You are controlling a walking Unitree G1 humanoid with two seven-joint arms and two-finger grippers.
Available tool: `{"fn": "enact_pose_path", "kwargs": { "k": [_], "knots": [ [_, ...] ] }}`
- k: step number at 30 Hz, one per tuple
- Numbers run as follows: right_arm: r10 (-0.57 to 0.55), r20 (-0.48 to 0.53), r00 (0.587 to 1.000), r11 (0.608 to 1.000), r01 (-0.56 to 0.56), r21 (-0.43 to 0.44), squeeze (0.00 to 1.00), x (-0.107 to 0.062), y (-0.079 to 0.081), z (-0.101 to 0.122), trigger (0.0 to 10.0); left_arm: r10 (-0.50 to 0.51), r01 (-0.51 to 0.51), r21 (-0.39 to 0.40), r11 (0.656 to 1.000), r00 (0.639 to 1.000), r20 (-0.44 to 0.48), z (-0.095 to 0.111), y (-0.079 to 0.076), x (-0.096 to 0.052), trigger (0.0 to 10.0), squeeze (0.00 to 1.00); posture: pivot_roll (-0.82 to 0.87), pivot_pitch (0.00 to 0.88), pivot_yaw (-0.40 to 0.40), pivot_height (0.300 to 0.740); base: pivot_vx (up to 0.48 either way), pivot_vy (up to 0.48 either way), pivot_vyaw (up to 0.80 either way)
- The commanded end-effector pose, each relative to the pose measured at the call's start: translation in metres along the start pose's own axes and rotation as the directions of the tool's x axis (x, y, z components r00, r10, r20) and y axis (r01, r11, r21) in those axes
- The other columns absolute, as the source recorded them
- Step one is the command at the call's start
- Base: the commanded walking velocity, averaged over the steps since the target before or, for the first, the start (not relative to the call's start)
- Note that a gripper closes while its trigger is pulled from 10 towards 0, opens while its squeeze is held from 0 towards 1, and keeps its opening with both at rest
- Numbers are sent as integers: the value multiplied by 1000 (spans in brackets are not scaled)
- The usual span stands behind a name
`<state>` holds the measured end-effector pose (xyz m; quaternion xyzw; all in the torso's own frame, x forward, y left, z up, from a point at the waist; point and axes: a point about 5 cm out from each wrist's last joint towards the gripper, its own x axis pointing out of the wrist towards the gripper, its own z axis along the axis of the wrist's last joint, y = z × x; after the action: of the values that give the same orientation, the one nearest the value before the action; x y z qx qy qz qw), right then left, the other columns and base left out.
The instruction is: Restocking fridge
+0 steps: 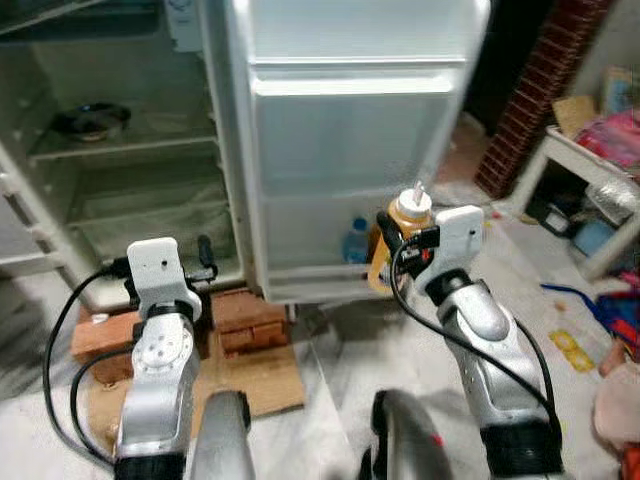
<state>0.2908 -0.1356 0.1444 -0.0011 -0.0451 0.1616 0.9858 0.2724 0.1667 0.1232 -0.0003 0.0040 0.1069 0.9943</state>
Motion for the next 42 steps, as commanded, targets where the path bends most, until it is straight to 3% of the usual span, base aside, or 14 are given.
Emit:
{"fn": "enact_pose_path", "kwargs": {
  "k": [1,9,30,42],
  "knots": [
    [19,25,1000,1000,-19,7,0,0,4,3,10000,18,-17,18,1000,999,-49,-10,4,-2,10000,0,6,0,-16,590,0,0,0],
    [56,20,998,998,-56,-12,0,2,9,3,10000,7,-6,13,1000,999,-38,-9,4,-1,10000,0,5,0,-16,590,200,0,0],
    [111,22,994,993,-111,-29,0,0,18,2,10000,10,-10,9,1000,999,-45,-11,2,1,10000,0,2,2,-14,590,422,46,0],
    [142,26,990,989,-140,-50,0,-1,21,3,10000,23,-23,2,1000,998,-54,-11,0,2,10000,0,1,2,-16,590,0,0,133]
  ]
}}
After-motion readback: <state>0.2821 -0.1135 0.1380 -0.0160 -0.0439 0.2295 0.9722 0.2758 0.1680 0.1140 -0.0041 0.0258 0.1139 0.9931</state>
